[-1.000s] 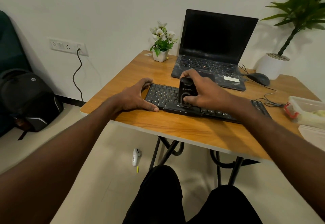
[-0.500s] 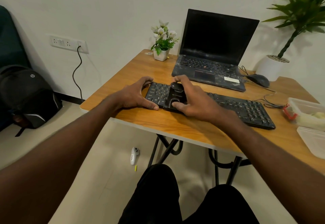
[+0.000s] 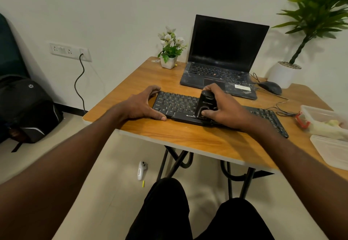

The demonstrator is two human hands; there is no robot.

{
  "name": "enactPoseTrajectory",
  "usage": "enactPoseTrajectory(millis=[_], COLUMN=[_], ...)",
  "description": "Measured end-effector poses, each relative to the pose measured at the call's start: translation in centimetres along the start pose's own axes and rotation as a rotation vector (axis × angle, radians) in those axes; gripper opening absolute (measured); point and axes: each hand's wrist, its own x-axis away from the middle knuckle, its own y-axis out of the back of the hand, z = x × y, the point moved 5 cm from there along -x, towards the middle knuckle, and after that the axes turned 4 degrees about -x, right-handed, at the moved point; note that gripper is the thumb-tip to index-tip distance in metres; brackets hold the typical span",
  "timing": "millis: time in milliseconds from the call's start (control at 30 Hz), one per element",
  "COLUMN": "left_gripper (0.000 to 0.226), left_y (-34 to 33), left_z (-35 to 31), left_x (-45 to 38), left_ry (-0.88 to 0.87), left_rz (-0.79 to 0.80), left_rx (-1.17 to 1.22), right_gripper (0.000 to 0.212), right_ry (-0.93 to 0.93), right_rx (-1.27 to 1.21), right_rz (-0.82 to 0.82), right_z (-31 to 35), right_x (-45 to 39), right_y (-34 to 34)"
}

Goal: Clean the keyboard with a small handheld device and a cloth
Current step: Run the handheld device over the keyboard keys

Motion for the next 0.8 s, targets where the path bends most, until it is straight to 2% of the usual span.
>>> enactPoseTrajectory(millis=[100,233,333,400,500,567,700,800], left_gripper=[0.142,0.145,0.13,0.096,0.057,0.038,0.028,0.022], left_y=[0.0,0.0,0.0,0.0,-0.8,-3.3,-8.2,-9.0], left_z=[-0.1,-0.4,-1.4,-2.9,-7.0,-10.0,-12.0,-11.8], left_x=[0.0,0.1,0.9,1.2,1.9,1.7,1.2,1.1], left_ry=[-0.01,-0.027,-0.011,-0.001,-0.07,-0.15,-0.114,-0.13], left_rz=[0.006,0.028,0.042,-0.108,-0.458,-0.54,-0.626,-0.641], left_rx=[0.022,0.043,0.053,0.035,-0.171,-0.223,-0.311,-0.388], right_gripper=[0.064,0.065,0.067,0.067,0.066,0.064,0.063,0.064], right_ry=[-0.058,-0.06,-0.029,0.008,0.067,0.085,0.097,0.082], right_rx=[0.035,0.039,0.044,0.055,0.099,0.091,0.042,0.128], right_rz=[0.06,0.011,-0.063,-0.082,-0.121,-0.165,-0.185,-0.11], right_z=[-0.7,-0.8,-0.6,-0.5,-0.2,-0.1,-0.5,-1.3], right_x=[0.1,0.4,0.9,1.2,1.6,2.1,4.1,5.4], right_y=[1.2,1.9,1.7,1.4,1.2,1.0,0.3,0.6])
